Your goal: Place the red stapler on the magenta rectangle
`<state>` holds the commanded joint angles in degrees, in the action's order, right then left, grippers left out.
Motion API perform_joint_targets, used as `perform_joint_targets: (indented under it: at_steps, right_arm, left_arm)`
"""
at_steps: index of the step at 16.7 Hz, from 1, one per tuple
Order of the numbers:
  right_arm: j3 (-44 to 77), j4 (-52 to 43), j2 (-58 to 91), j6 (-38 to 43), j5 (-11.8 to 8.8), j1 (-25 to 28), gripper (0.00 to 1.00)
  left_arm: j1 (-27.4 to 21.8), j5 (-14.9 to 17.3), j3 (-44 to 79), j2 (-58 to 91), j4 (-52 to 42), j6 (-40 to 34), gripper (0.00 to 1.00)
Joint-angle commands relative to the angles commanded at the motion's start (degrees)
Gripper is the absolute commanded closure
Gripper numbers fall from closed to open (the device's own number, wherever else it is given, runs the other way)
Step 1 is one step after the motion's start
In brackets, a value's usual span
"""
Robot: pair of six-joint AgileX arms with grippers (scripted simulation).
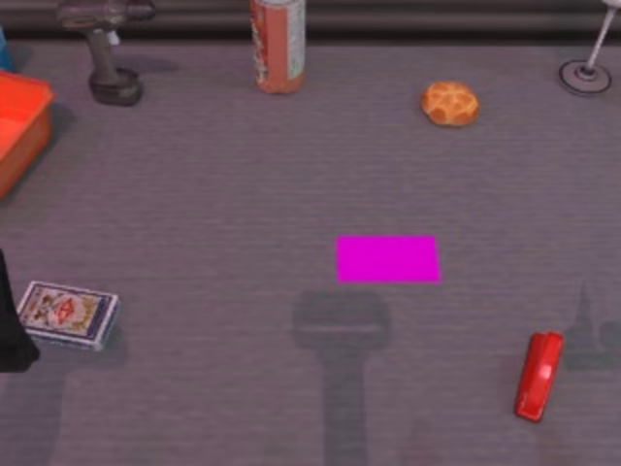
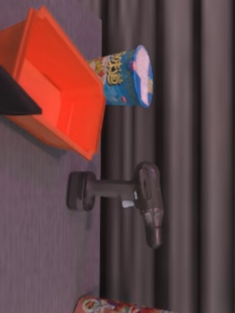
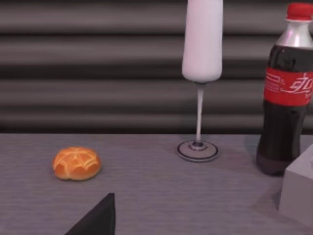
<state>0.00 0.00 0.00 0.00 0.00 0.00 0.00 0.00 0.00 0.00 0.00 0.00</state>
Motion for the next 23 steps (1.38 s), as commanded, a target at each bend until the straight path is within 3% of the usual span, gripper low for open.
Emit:
perform_joint_targets:
  at_steps: [4, 8, 18, 23]
  right_arm:
    - [1.81, -1.61, 1.88, 1.30, -0.09, 0.71, 0.00]
    - [11.08, -9.92, 12.84, 7.91, -0.14, 3.94, 0.00]
    - [45.35, -43.60, 67.00, 32.65, 0.18, 16.42, 0.00]
    - [59.23, -56.42, 86.12, 42.51, 0.01, 21.46, 0.00]
  left_arm:
    - [0.00, 0.00, 0.00, 0.00, 0.00, 0.00, 0.00]
    - [0.00, 0.00, 0.00, 0.00, 0.00, 0.00, 0.00]
    - [0.00, 0.00, 0.00, 0.00, 0.00, 0.00, 0.00]
    - [0.00, 0.00, 0.00, 0.00, 0.00, 0.00, 0.00]
